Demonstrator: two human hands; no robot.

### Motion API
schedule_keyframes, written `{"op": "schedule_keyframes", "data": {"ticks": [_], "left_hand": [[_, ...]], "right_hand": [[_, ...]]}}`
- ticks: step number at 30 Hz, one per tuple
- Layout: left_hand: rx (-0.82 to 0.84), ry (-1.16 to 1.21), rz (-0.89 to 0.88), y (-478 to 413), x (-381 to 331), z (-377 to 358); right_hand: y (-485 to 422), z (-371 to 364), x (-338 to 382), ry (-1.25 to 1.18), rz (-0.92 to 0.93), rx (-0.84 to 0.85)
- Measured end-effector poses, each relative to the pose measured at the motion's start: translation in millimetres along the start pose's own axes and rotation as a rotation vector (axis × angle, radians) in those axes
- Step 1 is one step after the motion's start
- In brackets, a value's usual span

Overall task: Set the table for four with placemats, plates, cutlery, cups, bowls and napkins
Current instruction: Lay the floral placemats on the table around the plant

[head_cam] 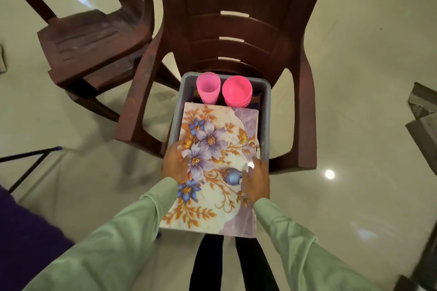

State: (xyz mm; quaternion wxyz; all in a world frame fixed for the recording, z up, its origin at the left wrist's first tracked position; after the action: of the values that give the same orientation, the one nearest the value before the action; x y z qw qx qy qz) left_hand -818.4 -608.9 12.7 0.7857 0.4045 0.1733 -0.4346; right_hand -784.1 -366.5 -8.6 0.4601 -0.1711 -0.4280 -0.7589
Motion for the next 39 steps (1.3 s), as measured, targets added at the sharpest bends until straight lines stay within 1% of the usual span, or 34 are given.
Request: {"op": "schedule_keyframes", "data": {"ticks": [2,4,7,13,16,19,23,27,29,31,35,39], "left_hand": [[0.007,0.024,-0.018,11,6,-6],[0.031,-0.026,0.020,14,21,-13],[0.032,-0.024,0.078,12,33,-21],[0.028,-0.037,0.089,6,37,-25],[0.030,-0.061,0.079,9,29,-23],[0.025,-0.086,0.022,13,20,-21],[0.056,-0.036,0.039,15,16,-17],[0.071,-0.044,0.059,14,12,-11],[0.067,-0.044,0.086,16,8,-6],[0.052,0.000,0.101,21,2,2],[0.072,0.157,0.220,23,13,13],[0.195,0.409,0.311,32,5,22]], "right_hand": [[9,-8,-5,0.006,-0.083,0.063],[14,-17,-11,0.037,-0.147,0.102],[16,-29,-19,0.101,-0.206,0.076],[4,-40,-25,0.060,-0.353,0.026],[-1,-35,-23,0.013,-0.347,-0.048],[-10,-23,-16,-0.058,-0.342,-0.076],[-24,-7,-12,-0.334,-0.362,-0.044],[-26,2,-15,-0.514,-0.379,-0.007],[-18,10,-10,-0.597,-0.359,-0.023],[-7,23,0,-0.671,-0.339,-0.042],[10,50,3,-0.724,-0.244,-0.023],[22,77,12,-0.767,-0.219,0.037]]}}
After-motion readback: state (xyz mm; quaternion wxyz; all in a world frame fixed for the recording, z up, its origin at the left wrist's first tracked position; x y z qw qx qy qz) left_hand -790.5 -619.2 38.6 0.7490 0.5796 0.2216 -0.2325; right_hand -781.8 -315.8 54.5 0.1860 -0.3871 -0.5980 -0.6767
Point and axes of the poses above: each hand's wrist, its own y-axis away from the middle knuckle, its own z-axis out of the back of the hand, x = y × z, the point moved 1 cm from there along -y, towards the middle knuckle, and after that the axes turned 5 degrees about -y, right-handed, at the moved point
